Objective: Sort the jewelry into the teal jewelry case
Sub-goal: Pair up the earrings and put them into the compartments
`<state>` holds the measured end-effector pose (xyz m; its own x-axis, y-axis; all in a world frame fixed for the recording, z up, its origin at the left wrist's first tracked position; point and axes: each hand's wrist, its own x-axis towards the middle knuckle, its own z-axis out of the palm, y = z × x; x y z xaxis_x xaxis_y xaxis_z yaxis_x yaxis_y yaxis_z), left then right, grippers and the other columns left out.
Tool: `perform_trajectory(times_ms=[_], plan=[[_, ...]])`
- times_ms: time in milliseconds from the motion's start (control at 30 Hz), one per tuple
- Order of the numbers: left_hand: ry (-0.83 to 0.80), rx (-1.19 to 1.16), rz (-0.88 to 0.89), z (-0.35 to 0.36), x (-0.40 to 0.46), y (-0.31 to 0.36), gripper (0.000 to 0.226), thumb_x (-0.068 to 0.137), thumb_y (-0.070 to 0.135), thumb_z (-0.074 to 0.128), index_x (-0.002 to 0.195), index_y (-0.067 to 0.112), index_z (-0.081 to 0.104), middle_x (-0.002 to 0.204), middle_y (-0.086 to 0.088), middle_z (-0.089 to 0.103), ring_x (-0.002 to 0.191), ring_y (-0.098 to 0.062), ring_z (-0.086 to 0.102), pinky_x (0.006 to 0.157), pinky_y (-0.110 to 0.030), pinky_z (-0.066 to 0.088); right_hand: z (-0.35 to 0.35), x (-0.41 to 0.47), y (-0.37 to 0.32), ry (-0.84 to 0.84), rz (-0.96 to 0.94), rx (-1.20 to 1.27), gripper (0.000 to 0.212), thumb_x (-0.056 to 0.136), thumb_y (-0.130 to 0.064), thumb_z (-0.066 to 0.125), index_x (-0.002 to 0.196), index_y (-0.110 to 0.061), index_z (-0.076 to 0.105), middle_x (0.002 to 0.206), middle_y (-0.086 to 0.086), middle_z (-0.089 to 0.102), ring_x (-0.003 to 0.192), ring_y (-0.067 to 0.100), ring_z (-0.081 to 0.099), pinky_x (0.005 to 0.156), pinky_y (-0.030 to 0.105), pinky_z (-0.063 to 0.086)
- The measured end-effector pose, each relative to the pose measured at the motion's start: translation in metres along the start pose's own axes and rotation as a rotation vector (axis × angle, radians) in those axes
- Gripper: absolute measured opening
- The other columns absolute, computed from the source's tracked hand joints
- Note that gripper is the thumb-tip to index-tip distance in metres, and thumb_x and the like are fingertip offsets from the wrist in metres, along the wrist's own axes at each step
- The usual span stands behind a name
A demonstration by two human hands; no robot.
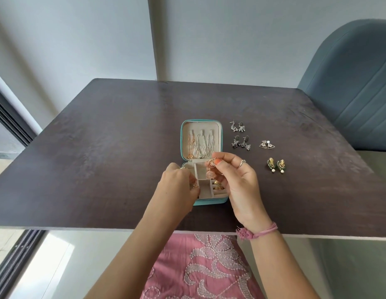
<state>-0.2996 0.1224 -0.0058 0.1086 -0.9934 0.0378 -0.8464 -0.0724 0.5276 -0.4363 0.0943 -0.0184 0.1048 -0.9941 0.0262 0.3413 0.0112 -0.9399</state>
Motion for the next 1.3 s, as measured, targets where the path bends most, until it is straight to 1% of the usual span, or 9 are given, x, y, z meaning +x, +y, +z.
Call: perform_trajectory(times_ms=[100, 267, 367, 567, 767, 867, 1000, 1133, 1300], plan=[[0.017, 0.036, -0.010, -0.001, -0.001, -0.008, 0.026, 0.086, 0.027, 0.066, 0.110, 0.016, 0.069, 0.102, 0.003, 0.040, 0.082, -0.012, 0.050, 0.069, -0.016, 0.036, 0.000, 0.000, -0.001, -0.009, 0.003, 0.005, 0.015, 0.090, -0.004, 0.059, 0.095, -0.012, 0.070, 0.091, 0.007, 0.072, 0.083, 0.014, 0.065, 0.082, 0.030, 0.051], [-0.033, -0.079, -0.070, -0.003, -0.002, -0.020, 0.032, 0.081, 0.038, 0.071, 0.109, 0.025, 0.063, 0.109, 0.005, 0.043, 0.082, -0.005, 0.047, 0.066, -0.008, 0.034, 0.000, 0.000, -0.001, -0.030, 0.009, -0.016, 0.015, 0.091, -0.003, 0.058, 0.097, -0.012, 0.069, 0.090, 0.007, 0.073, 0.086, 0.015, 0.068, 0.082, 0.029, 0.053], [-0.072, -0.237, -0.107, 0.001, 0.000, -0.026, 0.026, 0.079, 0.036, 0.073, 0.100, 0.032, 0.059, 0.112, 0.001, 0.055, 0.075, -0.005, 0.062, 0.060, -0.008, 0.040, 0.002, 0.000, -0.003, -0.051, 0.002, -0.064, 0.016, 0.091, -0.001, 0.057, 0.099, -0.010, 0.068, 0.094, 0.007, 0.073, 0.090, 0.015, 0.069, 0.080, 0.025, 0.054], [-0.163, -0.496, -0.094, 0.004, -0.008, -0.036, 0.025, 0.083, 0.028, 0.071, 0.105, 0.029, 0.061, 0.117, 0.000, 0.058, 0.079, -0.006, 0.069, 0.073, -0.019, 0.056, 0.004, 0.000, -0.003, -0.089, -0.020, -0.268, 0.024, 0.093, -0.003, 0.057, 0.100, -0.019, 0.072, 0.096, -0.004, 0.074, 0.088, 0.009, 0.067, 0.083, 0.029, 0.056], [-0.218, -0.235, 0.119, -0.001, -0.015, -0.040, 0.046, 0.080, 0.052, 0.064, 0.123, 0.039, 0.050, 0.124, 0.010, 0.030, 0.091, -0.003, 0.056, 0.074, -0.001, 0.042, 0.006, -0.003, -0.004, -0.068, 0.025, -0.340, 0.027, 0.092, -0.002, 0.058, 0.095, -0.021, 0.075, 0.086, -0.005, 0.075, 0.079, 0.012, 0.070, 0.070, 0.019, 0.054], [-0.198, -0.109, 0.153, 0.000, -0.014, -0.040, 0.061, 0.078, 0.062, 0.058, 0.130, 0.033, 0.048, 0.125, 0.010, 0.023, 0.094, -0.005, 0.051, 0.086, -0.011, 0.044, 0.005, -0.003, -0.004, -0.044, 0.053, -0.341, 0.021, 0.091, -0.002, 0.060, 0.099, -0.015, 0.074, 0.085, 0.000, 0.074, 0.078, 0.011, 0.071, 0.067, 0.016, 0.053], [-0.163, -0.087, 0.168, 0.000, -0.016, -0.042, 0.061, 0.078, 0.064, 0.056, 0.127, 0.030, 0.051, 0.130, 0.008, 0.025, 0.096, -0.006, 0.051, 0.088, -0.016, 0.045, 0.003, -0.004, -0.003, -0.033, 0.059, -0.370, 0.018, 0.089, -0.002, 0.063, 0.098, -0.014, 0.073, 0.080, -0.002, 0.072, 0.074, 0.011, 0.072, 0.066, 0.016, 0.054], [-0.127, -0.115, 0.186, 0.002, -0.020, -0.045, 0.056, 0.077, 0.065, 0.054, 0.122, 0.031, 0.054, 0.127, 0.012, 0.027, 0.095, -0.004, 0.053, 0.084, -0.014, 0.044, 0.003, -0.004, 0.001, -0.020, 0.032, -0.450, 0.018, 0.087, -0.005, 0.066, 0.098, -0.018, 0.074, 0.079, -0.004, 0.073, 0.079, 0.013, 0.072, 0.072, 0.028, 0.058], [-0.055, -0.272, 0.196, 0.006, -0.022, -0.051, 0.053, 0.075, 0.060, 0.061, 0.119, 0.031, 0.053, 0.119, 0.014, 0.035, 0.087, 0.002, 0.055, 0.068, -0.005, 0.042, 0.008, -0.008, 0.005, 0.002, 0.034, -0.427, 0.015, 0.086, -0.006, 0.068, 0.097, -0.015, 0.072, 0.079, 0.006, 0.075, 0.077, 0.016, 0.074, 0.069, 0.030, 0.059]])
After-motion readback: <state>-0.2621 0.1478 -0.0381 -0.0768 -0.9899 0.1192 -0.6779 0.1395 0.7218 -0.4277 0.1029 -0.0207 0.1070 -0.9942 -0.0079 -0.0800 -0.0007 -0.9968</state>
